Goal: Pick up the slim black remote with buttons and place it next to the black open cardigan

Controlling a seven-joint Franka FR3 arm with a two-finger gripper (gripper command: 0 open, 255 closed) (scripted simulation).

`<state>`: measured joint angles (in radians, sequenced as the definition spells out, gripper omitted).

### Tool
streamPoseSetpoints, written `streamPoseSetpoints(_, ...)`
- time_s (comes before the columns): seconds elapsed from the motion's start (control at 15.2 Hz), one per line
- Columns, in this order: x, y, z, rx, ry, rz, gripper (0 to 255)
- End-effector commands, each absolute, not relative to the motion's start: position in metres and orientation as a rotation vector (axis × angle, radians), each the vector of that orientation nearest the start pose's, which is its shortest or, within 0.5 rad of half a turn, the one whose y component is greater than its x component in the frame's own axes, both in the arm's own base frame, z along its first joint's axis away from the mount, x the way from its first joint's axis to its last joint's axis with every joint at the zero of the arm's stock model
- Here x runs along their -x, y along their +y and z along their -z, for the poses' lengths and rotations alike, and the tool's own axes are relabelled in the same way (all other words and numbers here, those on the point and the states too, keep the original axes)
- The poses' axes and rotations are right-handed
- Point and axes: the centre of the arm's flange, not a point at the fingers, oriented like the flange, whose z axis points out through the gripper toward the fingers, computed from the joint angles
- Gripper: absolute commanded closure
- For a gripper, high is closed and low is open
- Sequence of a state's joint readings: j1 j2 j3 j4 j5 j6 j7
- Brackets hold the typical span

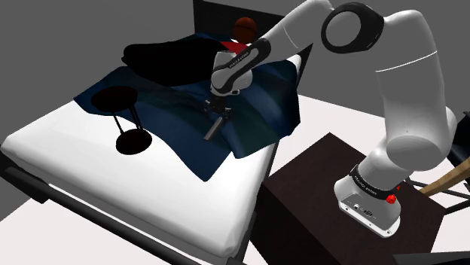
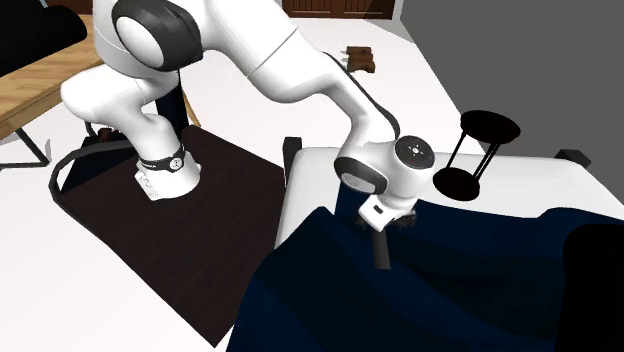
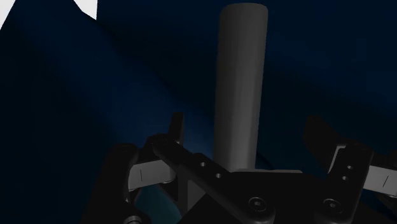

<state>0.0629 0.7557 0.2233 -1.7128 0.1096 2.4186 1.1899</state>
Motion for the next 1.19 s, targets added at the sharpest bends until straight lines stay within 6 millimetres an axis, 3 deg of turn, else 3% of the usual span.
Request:
streamPoseSetpoints(0.0,-0.645,0.178,-0.145,2.582,1.504,-0.268,0)
streamPoseSetpoints(0.4,-0.643,0.184,-0.116,2.582,1.504,-0.268,0)
streamPoseSetpoints(0.86,-0.643,0.184,-0.116,2.582,1.504,-0.268,0)
streamPoseSetpoints(0.92,-0.643,0.184,-0.116,2.582,1.504,-0.268,255)
streamPoseSetpoints(1.12,-0.644,0.184,-0.116,2.582,1.504,-0.268,255)
